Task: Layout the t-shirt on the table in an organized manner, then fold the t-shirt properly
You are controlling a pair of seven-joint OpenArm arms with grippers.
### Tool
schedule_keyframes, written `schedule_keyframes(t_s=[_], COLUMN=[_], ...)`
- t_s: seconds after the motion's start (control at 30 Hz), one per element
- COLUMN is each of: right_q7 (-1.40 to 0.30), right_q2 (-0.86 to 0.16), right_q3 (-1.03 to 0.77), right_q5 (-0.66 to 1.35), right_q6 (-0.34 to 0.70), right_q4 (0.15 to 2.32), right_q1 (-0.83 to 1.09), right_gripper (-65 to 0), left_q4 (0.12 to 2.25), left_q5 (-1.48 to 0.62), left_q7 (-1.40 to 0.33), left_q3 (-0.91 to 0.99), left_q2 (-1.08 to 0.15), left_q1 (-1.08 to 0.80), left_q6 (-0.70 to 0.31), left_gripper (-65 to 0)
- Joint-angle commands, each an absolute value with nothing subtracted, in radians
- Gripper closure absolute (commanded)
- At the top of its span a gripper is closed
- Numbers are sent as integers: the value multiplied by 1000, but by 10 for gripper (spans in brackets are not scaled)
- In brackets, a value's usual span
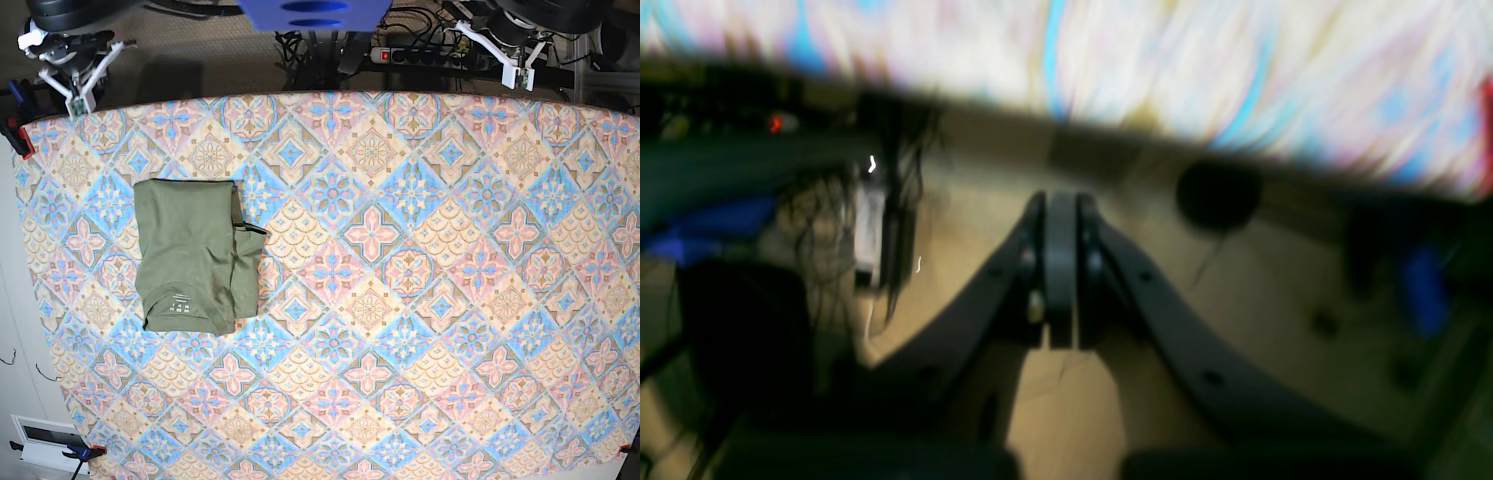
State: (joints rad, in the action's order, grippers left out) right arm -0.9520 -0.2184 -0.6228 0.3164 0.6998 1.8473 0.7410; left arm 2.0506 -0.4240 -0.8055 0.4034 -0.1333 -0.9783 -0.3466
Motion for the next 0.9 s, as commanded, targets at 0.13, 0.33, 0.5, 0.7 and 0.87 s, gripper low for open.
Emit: schedule_keyframes(t_s=[0.13, 0.33, 0.5, 0.7, 0.87], right_q7=[-934, -820, -733, -648, -573], right_q2=[-231, -231, -231, -231, -232], right_q3=[-593, -452, -429, -424, -423], right_q5=[320, 277, 114, 88, 87], right_q6=[698, 698, 698, 698, 698], right_q4=[1713, 1498, 1326, 1107, 897], right_q1=[750, 745, 708, 601, 504], right_gripper=[0, 0, 0, 0, 0], left_q4=[2029, 1801, 1650, 1397, 1202], left_q5=[-417, -409, -340, -254, -243], left_q7=[-794, -792, -693, -568, -519], left_q3=[409, 406, 372, 280, 278], left_q2=[-114, -120, -119, -120, -120], left_q1=[-1021, -952, -901, -792, -688], left_q6=[-351, -352, -352, -352, -352], left_gripper=[0, 0, 0, 0, 0])
